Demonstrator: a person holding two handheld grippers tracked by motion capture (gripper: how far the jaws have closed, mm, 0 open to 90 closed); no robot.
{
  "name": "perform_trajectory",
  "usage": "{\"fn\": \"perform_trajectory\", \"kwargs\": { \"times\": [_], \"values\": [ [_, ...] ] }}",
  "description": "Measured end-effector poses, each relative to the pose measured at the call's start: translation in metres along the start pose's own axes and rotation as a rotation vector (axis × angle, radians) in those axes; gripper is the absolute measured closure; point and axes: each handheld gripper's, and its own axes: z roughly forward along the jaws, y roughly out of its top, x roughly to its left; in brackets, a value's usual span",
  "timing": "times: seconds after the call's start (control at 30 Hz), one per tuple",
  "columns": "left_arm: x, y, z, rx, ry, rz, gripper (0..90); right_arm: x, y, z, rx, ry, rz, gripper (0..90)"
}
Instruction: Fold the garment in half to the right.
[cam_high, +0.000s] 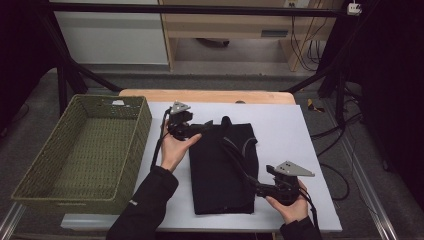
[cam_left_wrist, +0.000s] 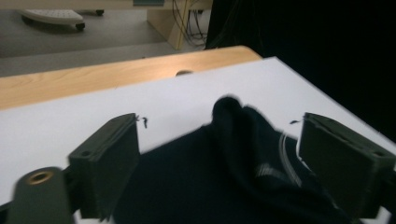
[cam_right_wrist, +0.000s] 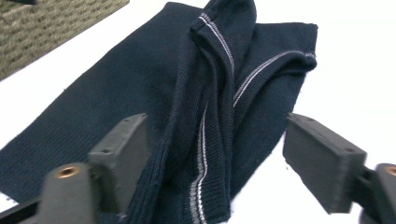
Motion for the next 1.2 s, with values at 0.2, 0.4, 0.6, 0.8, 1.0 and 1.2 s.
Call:
{"fn": "perform_trajectory", "kwargs": {
  "times": [0.2,0.4,0.6,0.8,1.0,1.2],
  "values": [
    [0.001,-0.022,-0.024,0.038,0.023,0.043,3.1,-0.005,0.003,0.001,0.001,0.046,-0.009,15.0],
    [-0.001,-0.040,-0.037,0.048,-0.016,0.027,2.2,-0.010,0.004,0.004,0.012,0.065,-0.006,14.2],
    [-0.008,-0.058,-0.045,0.073,-0.050,0.028,2.0,-0.013,0.005,0.008,0.030,0.063,-0.017,14.6],
    [-0.017,-0.082,-0.055,0.134,-0.081,0.053,2.1,-0.011,0.007,0.009,0.043,0.086,-0.023,15.7],
    [-0.026,-0.104,-0.064,0.185,-0.110,0.033,3.3,-0.005,0.010,0.013,0.091,0.109,-0.037,18.5],
    [-0.040,-0.123,-0.068,0.241,-0.145,0.026,13.9,0.000,0.009,0.023,0.149,0.121,-0.043,24.1]
  ]
}}
